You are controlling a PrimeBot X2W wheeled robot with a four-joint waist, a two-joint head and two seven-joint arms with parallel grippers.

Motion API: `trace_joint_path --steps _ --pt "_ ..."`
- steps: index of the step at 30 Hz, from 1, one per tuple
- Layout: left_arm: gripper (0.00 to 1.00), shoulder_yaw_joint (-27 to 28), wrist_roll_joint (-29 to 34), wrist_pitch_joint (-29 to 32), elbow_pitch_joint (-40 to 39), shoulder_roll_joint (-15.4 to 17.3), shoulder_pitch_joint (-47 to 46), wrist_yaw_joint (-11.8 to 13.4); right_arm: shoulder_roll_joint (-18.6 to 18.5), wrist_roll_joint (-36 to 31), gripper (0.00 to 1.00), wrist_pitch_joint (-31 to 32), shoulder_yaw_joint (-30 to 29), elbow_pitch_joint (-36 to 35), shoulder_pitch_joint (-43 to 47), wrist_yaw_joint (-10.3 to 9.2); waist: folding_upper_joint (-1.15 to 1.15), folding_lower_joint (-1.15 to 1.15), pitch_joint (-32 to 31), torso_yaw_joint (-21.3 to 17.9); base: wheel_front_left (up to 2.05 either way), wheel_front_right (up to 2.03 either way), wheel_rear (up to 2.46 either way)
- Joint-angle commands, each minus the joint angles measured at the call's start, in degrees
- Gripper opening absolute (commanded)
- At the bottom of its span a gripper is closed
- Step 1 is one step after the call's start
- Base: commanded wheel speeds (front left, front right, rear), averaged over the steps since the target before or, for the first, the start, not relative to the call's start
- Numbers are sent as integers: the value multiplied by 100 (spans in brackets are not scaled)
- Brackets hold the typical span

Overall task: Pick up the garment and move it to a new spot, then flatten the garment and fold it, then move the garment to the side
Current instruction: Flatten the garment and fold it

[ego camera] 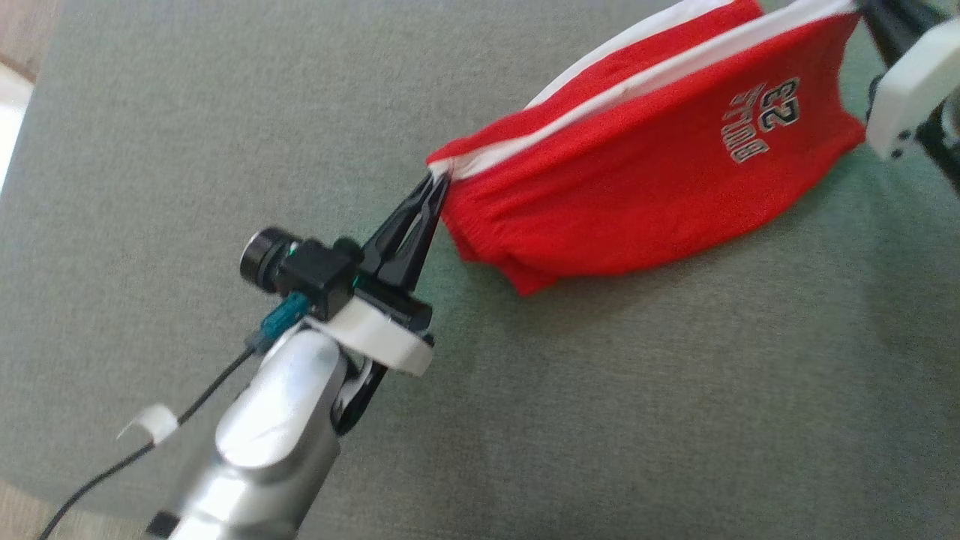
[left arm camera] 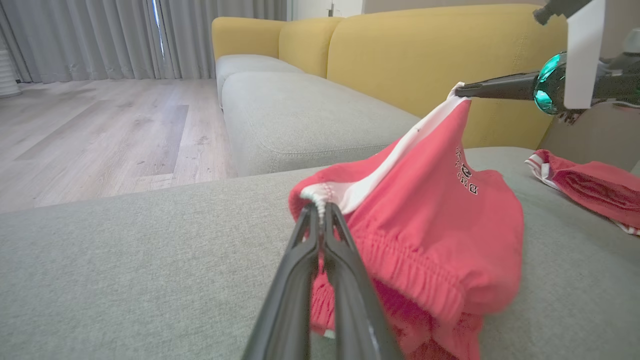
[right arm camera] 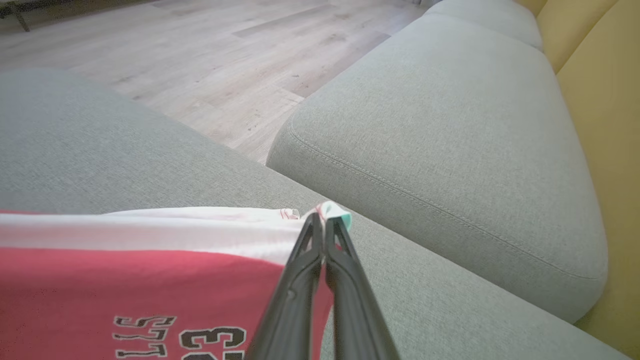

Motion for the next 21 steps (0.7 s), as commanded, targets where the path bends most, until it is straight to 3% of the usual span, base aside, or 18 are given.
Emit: trace_joint_path --steps 1,18,19,20,21 --pt "0 138 -24 -30 -95 76 -259 11 -100 -35 0 2 52 -76 -141 -5 0 -1 200 159 0 0 0" --pt "0 -171 -204 -30 637 -243 -1057 9 -181 182 0 -408 885 1267 -1209 -5 0 -1 722 608 0 0 0" --pt "0 -154 -212 -30 665 -254 -1065 9 -164 199 46 -476 931 1293 -1253 -5 0 -1 736 608 0 0 0" --pt "0 -123 -221 -30 693 -264 -1074 9 -141 264 100 -495 944 1349 -1287 -5 0 -1 750 600 0 0 0" --pt "32 -84 -221 -30 707 -272 -1082 9 -130 281 100 -514 987 1395 -1329 -5 0 -1 761 591 0 0 0"
